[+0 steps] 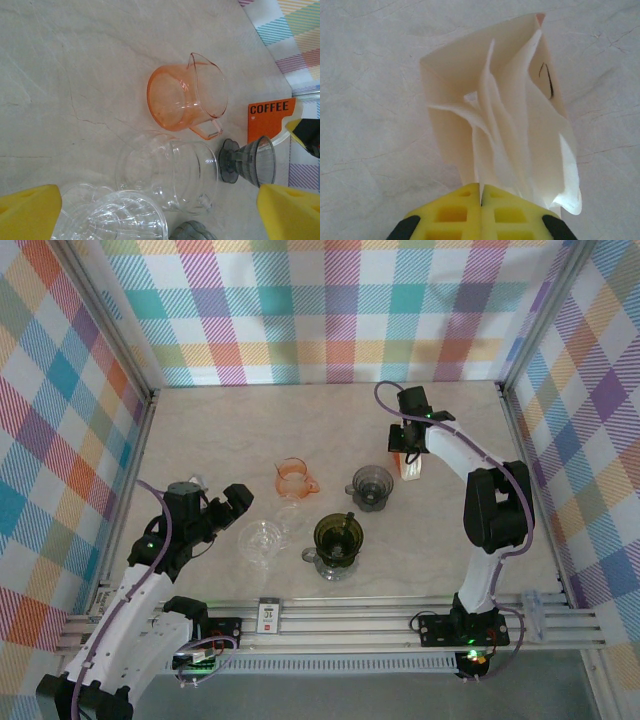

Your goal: Place the coffee filter in the dripper

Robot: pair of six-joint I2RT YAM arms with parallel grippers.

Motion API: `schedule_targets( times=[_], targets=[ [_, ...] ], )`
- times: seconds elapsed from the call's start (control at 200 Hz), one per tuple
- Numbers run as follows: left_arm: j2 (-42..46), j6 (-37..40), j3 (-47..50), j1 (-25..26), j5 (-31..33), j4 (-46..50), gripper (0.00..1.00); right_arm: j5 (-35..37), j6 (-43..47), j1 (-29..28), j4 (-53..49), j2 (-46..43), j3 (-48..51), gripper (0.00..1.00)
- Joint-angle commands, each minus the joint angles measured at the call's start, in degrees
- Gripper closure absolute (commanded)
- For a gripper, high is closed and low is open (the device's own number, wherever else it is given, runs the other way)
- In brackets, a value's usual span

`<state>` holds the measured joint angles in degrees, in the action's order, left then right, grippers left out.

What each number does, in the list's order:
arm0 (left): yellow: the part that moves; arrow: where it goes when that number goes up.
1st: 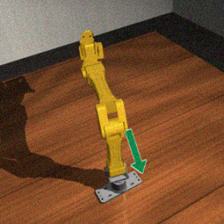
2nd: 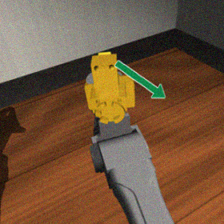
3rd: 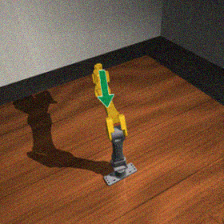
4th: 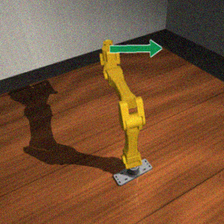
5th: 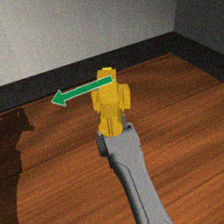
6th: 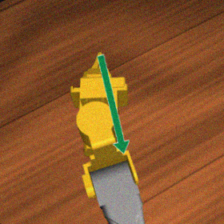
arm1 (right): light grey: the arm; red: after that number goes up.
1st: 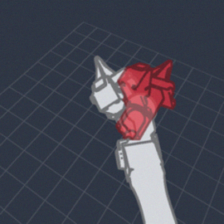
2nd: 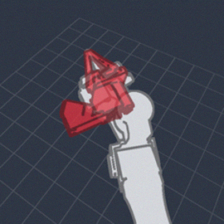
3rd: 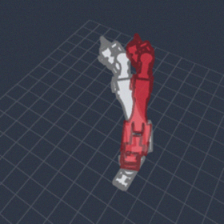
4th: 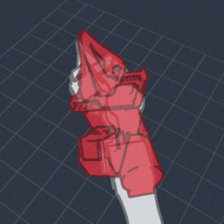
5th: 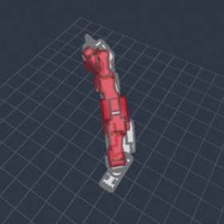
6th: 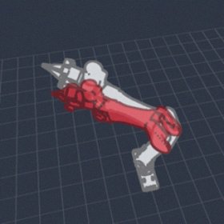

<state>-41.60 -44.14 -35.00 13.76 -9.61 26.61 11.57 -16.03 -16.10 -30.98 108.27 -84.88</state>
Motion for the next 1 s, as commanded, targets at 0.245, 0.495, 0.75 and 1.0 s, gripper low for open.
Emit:
schedule_targets(
  times=[0.245,0.495,0.75,1.0],
  targets=[
    [-0.1,-0.5,0.3,0.4,-1.1,-1.4,0.0,1.3,1.1,-0.2,-0.9,-3.0,-1.5,1.0],
    [0.2,-0.4,-0.3,0.4,-1.3,-1.2,0.0,-0.1,1.1,-0.2,-2.7,-8.0,-0.2,1.0],
    [0.1,-0.5,-1.9,0.4,-2.2,-0.9,0.0,-2.0,0.2,-0.9,-5.1,-14.6,2.8,1.0],
    [-1.1,-1.1,-5.2,0.4,-6.0,-0.8,0.0,-4.9,-0.4,-4.5,-8.3,-27.4,8.2,1.0]
  ],
)
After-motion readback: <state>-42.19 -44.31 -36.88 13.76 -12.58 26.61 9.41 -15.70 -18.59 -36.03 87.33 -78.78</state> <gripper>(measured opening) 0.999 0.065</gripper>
